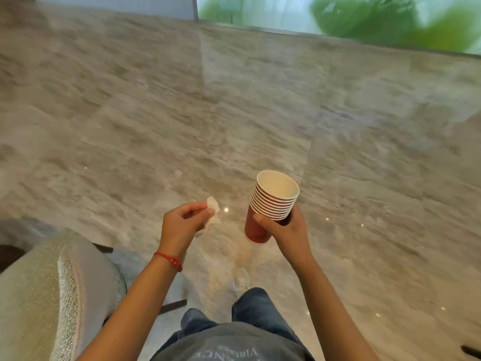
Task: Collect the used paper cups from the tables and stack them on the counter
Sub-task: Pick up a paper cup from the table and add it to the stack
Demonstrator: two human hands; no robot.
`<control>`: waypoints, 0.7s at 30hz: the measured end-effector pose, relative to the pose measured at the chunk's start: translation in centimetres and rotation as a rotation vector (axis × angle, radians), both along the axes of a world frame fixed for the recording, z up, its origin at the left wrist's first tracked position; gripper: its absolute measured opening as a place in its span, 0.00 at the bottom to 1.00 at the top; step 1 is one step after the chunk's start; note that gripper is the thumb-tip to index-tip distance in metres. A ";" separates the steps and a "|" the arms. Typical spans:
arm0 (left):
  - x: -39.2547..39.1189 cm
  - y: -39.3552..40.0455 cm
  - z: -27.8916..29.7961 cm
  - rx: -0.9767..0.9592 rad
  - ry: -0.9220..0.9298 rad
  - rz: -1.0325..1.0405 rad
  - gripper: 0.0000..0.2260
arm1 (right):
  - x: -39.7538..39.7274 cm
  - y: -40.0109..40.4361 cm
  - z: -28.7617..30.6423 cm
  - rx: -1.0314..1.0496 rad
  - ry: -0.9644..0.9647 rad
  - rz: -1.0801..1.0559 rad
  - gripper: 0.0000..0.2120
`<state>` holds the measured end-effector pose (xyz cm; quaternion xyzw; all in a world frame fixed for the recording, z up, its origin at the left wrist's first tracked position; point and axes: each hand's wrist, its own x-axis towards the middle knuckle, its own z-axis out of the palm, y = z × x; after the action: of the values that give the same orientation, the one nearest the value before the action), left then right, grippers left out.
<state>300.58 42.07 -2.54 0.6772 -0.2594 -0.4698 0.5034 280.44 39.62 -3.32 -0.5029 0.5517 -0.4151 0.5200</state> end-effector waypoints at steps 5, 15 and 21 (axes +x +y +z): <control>1.6 -6.6 1.1 -0.011 0.031 0.153 0.06 | 2.1 -10.2 1.7 -0.005 0.025 0.173 0.32; 9.9 -14.7 1.0 -0.019 0.023 0.418 0.04 | 13.5 -22.8 1.3 -0.002 -0.007 0.477 0.30; 18.4 -19.7 1.0 -0.051 0.001 0.532 0.05 | 23.3 -29.0 1.3 -0.017 -0.016 0.622 0.29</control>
<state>318.97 22.40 -1.54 0.7085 -0.0838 -0.3145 0.6262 303.78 10.57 -1.99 -0.6486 0.3638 -0.2445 0.6222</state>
